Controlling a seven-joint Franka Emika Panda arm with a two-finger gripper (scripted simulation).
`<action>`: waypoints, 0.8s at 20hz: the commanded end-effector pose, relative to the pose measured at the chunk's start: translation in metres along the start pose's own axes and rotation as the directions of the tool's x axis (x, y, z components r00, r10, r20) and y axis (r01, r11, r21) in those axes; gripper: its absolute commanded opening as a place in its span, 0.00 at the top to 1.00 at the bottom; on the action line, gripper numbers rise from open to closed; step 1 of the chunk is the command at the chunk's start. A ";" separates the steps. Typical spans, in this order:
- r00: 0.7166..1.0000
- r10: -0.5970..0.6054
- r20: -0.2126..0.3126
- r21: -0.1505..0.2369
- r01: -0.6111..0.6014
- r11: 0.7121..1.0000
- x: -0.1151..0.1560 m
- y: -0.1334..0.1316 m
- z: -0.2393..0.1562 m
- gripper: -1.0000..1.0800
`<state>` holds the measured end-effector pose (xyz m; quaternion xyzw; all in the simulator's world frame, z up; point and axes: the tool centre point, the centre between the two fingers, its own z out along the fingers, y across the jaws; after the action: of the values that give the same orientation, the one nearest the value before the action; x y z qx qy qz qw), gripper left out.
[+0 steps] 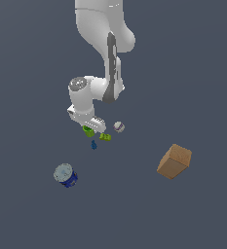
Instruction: Pick up a designated object from a clutter of objects.
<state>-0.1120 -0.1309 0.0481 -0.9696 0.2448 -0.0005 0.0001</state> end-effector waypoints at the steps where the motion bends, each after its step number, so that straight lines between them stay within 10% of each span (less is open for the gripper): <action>1: 1.000 0.000 0.001 -0.001 0.000 1.000 0.000 0.000 0.001 1.00; 16: 1.000 0.001 0.000 0.000 -0.001 1.000 0.003 0.004 -0.043 1.00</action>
<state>-0.1116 -0.1346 0.0824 -0.9695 0.2451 0.0005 0.0002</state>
